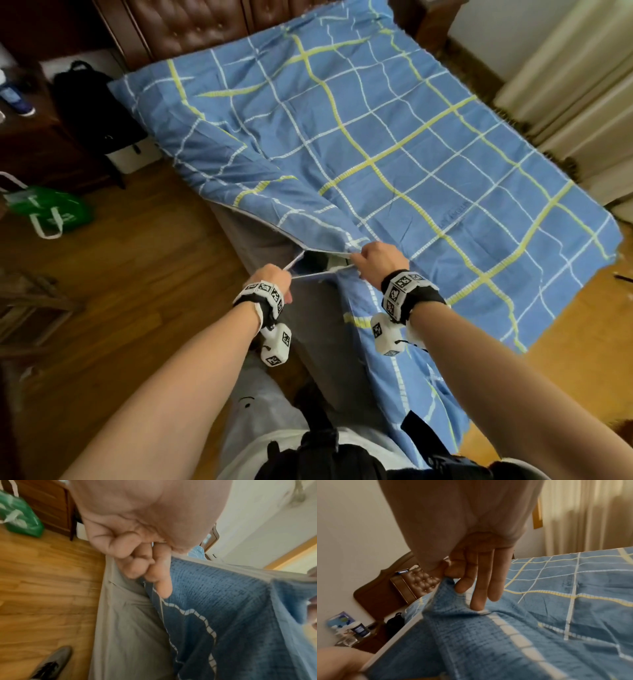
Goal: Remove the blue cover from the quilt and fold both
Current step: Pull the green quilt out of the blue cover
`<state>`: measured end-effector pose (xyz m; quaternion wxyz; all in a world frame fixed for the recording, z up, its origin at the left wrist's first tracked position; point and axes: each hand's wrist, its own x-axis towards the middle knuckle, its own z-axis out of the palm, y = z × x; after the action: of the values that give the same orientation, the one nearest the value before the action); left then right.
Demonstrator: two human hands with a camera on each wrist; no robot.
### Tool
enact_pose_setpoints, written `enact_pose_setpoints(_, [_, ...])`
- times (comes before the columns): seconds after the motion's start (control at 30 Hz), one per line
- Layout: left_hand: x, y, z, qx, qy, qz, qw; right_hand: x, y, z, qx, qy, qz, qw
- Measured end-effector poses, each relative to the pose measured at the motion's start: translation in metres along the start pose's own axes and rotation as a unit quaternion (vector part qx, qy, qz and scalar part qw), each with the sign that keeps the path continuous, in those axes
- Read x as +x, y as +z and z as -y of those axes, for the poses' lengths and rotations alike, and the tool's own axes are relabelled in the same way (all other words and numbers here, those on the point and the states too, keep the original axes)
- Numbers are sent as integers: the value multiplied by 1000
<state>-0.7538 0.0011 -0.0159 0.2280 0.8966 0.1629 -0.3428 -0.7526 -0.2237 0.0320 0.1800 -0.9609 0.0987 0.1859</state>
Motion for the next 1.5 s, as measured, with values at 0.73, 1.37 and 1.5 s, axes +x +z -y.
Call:
enact_pose_setpoints(0.73, [17,-52,62,-130,244,131,952,77,59,154,-278,-130,187,933])
enact_pose_setpoints(1.37, [70,-61,-10,69,230,-61,969,81,9,113,-73,-171,177,967])
enact_pose_setpoints(1.5, [89,-69,32,88,95,-48,990,81,-5,91,-129,-42,26,990])
